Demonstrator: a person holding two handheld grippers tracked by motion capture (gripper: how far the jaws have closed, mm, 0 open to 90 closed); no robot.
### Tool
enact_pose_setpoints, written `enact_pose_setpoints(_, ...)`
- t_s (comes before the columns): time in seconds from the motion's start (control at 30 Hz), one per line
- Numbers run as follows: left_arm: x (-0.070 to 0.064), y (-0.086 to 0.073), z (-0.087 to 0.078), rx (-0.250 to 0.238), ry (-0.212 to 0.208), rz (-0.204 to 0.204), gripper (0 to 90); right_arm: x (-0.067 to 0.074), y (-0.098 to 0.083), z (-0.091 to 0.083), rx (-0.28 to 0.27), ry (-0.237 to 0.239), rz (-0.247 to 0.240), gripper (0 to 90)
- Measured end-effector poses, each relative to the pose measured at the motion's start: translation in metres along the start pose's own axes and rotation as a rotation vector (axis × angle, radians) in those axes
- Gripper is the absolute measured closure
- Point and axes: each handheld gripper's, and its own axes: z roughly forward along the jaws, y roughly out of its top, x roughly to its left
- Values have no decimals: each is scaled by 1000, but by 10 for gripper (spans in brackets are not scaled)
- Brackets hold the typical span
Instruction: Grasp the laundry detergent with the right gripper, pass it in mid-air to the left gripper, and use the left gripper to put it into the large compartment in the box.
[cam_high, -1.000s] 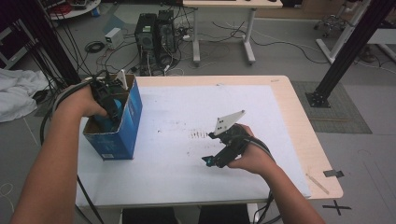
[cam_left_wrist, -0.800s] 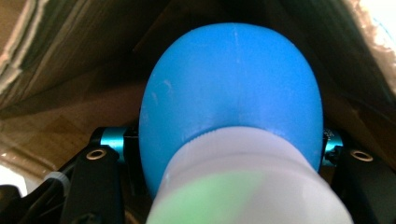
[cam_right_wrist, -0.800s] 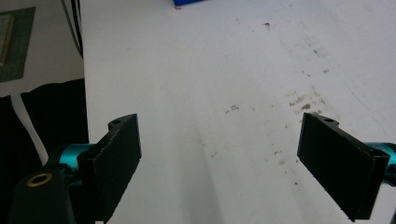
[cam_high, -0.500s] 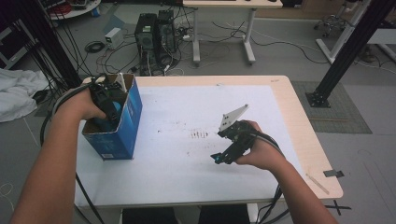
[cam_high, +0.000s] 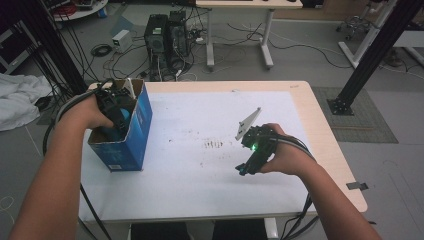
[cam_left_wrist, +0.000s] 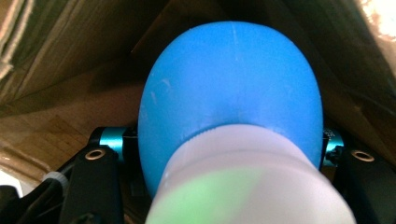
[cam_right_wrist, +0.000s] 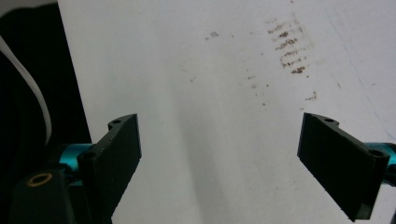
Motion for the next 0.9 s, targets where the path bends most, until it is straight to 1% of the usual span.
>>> enact_pose_setpoints(0.07, 0, -1, 0, -3, -2, 1, 375, 0, 1, -2, 12, -2, -1, 128)
enact_pose_setpoints(0.13, -1, -2, -1, -16, -6, -6, 363, -1, 1, -4, 19, -6, -5, 128)
enact_pose_setpoints(0.17, 0, -2, -2, -12, -4, 4, 361, -1, 1, -5, 23, -5, -2, 128)
enact_pose_setpoints(0.2, 0, -2, -2, -12, -4, 4, 359, -1, 1, -5, 23, -5, -2, 128)
enact_pose_setpoints(0.27, -1, -3, -3, -15, -11, -8, 354, -2, 0, -9, 34, -3, 2, 128)
enact_pose_setpoints(0.3, -1, -3, -3, -10, -12, -1, 353, -2, 0, -10, 37, -1, 1, 128)
enact_pose_setpoints(0.4, -3, -3, -3, -11, -16, -11, 337, -2, 0, -12, 47, -1, 3, 128)
enact_pose_setpoints(0.47, -4, -2, -4, -3, -7, -4, 331, -3, -2, -15, 55, 2, 3, 128)
enact_pose_setpoints(0.53, -4, -2, -4, -2, -8, -8, 328, -3, -2, -16, 59, 5, 7, 128)
enact_pose_setpoints(0.57, -5, -3, -5, -9, -9, -13, 328, -3, -2, -17, 62, 0, 5, 128)
enact_pose_setpoints(0.6, -5, -3, -6, -9, -6, -8, 324, -3, -3, -18, 68, 10, 4, 129)
enact_pose_setpoints(0.67, -5, -4, -8, -8, -7, -8, 324, -3, -3, -19, 74, 5, 7, 128)
enact_pose_setpoints(0.73, -6, -4, -10, -8, -3, 4, 310, -4, -5, -21, 79, 9, 8, 128)
enact_pose_setpoints(0.8, -8, -5, -12, -21, -3, -9, 301, -4, -6, -22, 82, 6, 15, 128)
enact_pose_setpoints(0.87, -9, -5, -14, -23, 1, -13, 295, -5, -6, -23, 81, 10, 16, 128)
enact_pose_setpoints(0.9, -9, -5, -15, -20, 1, -13, 272, -5, -7, -25, 84, 4, 17, 128)
